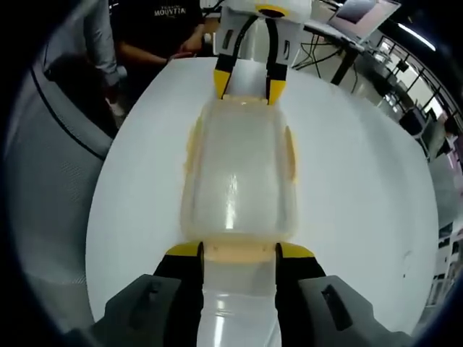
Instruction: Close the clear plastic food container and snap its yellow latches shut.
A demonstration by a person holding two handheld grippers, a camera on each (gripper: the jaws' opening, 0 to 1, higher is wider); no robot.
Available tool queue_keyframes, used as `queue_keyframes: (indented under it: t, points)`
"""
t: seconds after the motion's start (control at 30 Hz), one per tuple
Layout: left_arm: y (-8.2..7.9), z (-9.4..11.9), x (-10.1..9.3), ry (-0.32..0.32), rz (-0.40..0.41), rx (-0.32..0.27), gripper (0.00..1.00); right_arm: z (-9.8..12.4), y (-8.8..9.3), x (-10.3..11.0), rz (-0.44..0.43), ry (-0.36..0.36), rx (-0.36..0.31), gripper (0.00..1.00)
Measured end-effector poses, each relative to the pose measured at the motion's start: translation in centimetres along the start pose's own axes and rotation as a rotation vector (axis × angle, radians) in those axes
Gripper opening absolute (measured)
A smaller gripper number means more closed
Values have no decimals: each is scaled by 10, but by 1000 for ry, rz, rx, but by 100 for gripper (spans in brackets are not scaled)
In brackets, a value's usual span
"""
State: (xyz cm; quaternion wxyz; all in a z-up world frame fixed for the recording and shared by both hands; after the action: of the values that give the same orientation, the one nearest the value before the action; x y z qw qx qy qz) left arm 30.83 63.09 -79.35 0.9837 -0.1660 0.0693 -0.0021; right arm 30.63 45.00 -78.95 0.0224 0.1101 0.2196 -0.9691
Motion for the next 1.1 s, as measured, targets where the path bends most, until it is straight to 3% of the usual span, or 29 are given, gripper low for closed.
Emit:
queue_keyframes:
  t: [0.43, 0.73, 1.1]
  points:
    - [-19, 24, -6, -37, -15, 3, 34, 34, -6, -6, 10, 33, -34, 35]
    - [-41, 29, -7, -51, -38, 9, 34, 54, 4, -7, 3, 51, -30, 35]
    - [-78, 25, -2, -46, -86, 13, 34, 79, 30, -5, -31, 69, -10, 35]
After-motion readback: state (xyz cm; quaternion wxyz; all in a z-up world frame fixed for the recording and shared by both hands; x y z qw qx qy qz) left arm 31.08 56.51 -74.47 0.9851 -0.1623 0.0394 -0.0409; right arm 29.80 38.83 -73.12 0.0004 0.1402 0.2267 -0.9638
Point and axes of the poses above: the point that each gripper's makers call its tool centre point, and the gripper's own axes: z roughly backward along the fingers, x roughly to its left, y roughly out of its underside, the point moved 3 cm from there along z, roughly backward along the fingers, and after that the axes turned 8 degrees about y, right-handed, at the moved point
